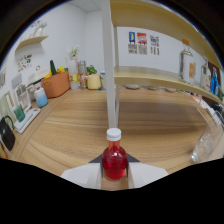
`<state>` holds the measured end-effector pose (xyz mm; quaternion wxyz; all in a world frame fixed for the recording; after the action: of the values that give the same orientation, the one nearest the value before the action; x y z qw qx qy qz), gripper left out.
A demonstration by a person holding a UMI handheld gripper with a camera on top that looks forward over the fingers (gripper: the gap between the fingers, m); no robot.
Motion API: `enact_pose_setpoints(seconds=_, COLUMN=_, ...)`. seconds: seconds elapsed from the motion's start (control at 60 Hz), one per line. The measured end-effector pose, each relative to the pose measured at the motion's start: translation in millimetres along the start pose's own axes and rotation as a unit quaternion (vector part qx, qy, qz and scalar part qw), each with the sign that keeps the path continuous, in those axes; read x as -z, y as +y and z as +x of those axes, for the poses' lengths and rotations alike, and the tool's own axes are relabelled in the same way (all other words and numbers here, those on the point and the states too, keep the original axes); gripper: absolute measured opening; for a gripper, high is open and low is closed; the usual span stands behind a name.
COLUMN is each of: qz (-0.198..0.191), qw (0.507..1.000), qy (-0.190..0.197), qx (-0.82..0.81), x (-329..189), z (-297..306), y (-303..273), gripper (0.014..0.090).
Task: Make me a cup of Vodka Sunrise.
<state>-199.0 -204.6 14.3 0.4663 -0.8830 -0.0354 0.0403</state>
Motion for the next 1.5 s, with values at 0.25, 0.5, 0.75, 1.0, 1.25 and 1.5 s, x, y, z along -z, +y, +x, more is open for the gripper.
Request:
enact_pose_setpoints(seconds=0.25, qz=-0.012, qw=1.000, qy=-0.004, qx=0.002, x=9.3, z=1.7, y=11.3, gripper=0.0361)
enact_pose_setpoints(seconds=0.5, qz=-0.046, qw=0.999, qy=-0.026, qx=-0.010, x=18.5, z=4.7, y=28.7, gripper=0.0553)
enact_pose_setpoints(seconds=0.75, qz=0.021, qw=0.998, qy=-0.064, qx=-0.012, x=89.0, z=21.9, y=-24.3, gripper=0.0855)
enact_pose_setpoints(seconds=1.0, qz=0.077, qw=0.996, qy=-0.035, qx=0.002, x=179.9, z=91.8, y=-62.3, gripper=0.0848)
enact_pose_setpoints(seconds=1.25, qz=0.064, qw=0.998, qy=0.015, qx=-0.009, x=217.2, z=192.3, y=-28.0, gripper=0.0848)
enact_pose_setpoints(seconds=1.5, qz=0.107, qw=0.993, qy=0.043, qx=-0.035, x=246.6, z=273.9, y=-87.2, gripper=0.0853)
